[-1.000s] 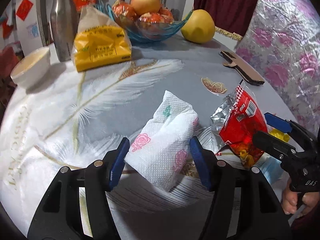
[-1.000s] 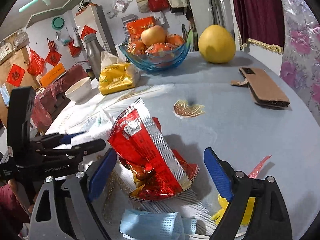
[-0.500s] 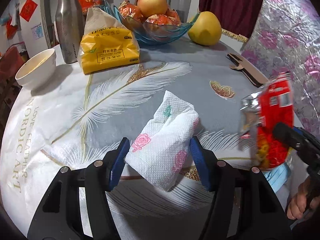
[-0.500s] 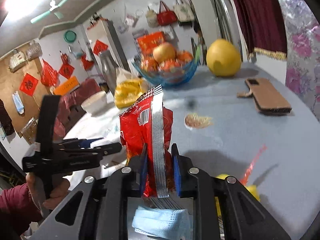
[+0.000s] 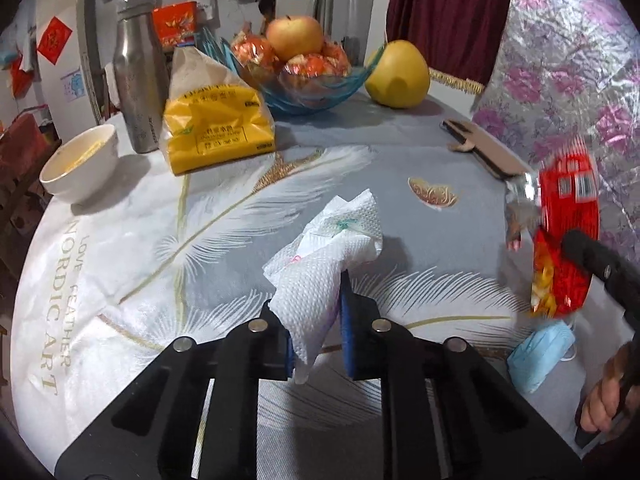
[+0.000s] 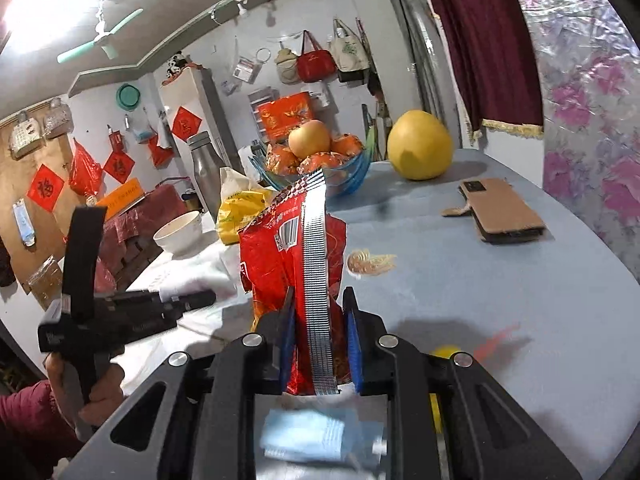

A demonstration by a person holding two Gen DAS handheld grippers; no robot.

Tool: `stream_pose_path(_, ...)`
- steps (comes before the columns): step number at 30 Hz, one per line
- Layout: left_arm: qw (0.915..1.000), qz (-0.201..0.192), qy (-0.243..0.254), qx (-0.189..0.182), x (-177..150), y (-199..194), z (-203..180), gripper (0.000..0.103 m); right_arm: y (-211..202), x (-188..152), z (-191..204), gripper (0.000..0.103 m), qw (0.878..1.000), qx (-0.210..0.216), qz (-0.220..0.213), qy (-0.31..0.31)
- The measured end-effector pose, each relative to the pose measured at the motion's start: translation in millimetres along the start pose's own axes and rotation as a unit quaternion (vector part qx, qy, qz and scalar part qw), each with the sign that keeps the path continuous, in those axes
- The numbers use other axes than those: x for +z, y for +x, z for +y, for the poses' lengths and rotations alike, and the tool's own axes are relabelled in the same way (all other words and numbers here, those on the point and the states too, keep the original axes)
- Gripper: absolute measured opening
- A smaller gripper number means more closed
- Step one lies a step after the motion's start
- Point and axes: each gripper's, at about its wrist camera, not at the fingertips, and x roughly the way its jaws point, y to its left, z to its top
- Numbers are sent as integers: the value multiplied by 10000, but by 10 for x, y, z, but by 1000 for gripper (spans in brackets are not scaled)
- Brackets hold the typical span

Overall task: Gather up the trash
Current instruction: 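Carry white tissue with left gripper while right gripper carries red bag to basket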

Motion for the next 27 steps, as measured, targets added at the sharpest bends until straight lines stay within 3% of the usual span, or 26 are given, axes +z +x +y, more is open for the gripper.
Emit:
stream_pose_path(5, 9995, -260, -89, -149, -38, -254, -20, 18, -423, -94, -66, 23, 9994, 84, -200, 277)
stream_pose_path(8, 9985, -539, 16, -101, -78, -442, -122, 18, -687, -145, -100, 23, 9991, 22, -301, 295)
stream_pose_path(12, 9979, -617, 65, -187, -199, -590, -289, 18, -1042, -253, -176, 23, 9986, -137, -421, 303)
stream_pose_path(21, 9947, -615, 503, -656, -468, -875, -1057, 18, -1851, -536, -502, 24, 9949, -557, -703, 459)
stream_pose_path(27, 9873, -604, 967, -1105, -632, -1009, -1773, 18, -2395, -706, -771, 25, 9896, -896, -953, 599)
